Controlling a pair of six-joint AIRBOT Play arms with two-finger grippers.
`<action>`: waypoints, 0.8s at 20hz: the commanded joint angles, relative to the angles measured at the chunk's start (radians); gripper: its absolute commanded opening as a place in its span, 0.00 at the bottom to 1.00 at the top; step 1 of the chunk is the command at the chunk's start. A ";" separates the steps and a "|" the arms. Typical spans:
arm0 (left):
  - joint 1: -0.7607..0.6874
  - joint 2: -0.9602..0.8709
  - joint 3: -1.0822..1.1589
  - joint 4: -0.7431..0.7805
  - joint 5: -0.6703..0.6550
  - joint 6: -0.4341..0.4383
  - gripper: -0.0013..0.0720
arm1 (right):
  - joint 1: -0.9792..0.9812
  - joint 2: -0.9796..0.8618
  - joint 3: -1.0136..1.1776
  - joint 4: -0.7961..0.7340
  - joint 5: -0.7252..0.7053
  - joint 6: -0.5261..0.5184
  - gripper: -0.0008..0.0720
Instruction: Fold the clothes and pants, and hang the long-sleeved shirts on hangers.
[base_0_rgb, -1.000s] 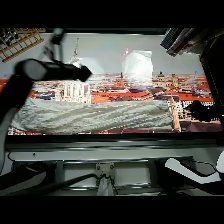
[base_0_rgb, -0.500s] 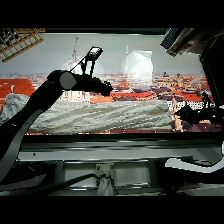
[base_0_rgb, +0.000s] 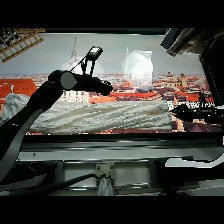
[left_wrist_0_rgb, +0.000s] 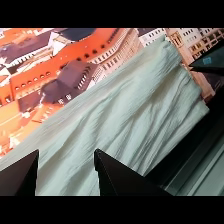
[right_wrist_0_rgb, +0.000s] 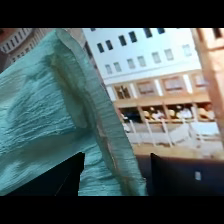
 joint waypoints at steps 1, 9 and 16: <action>-0.001 -0.002 0.001 0.000 0.009 0.000 0.49 | 0.012 -0.015 -0.003 0.060 0.012 -0.017 0.71; -0.001 -0.021 0.001 -0.008 0.017 0.000 0.49 | 0.148 -0.015 -0.049 0.086 0.014 -0.042 0.71; -0.023 -0.045 0.001 -0.035 0.072 0.000 0.49 | 0.174 -0.014 -0.076 0.135 0.015 -0.067 0.16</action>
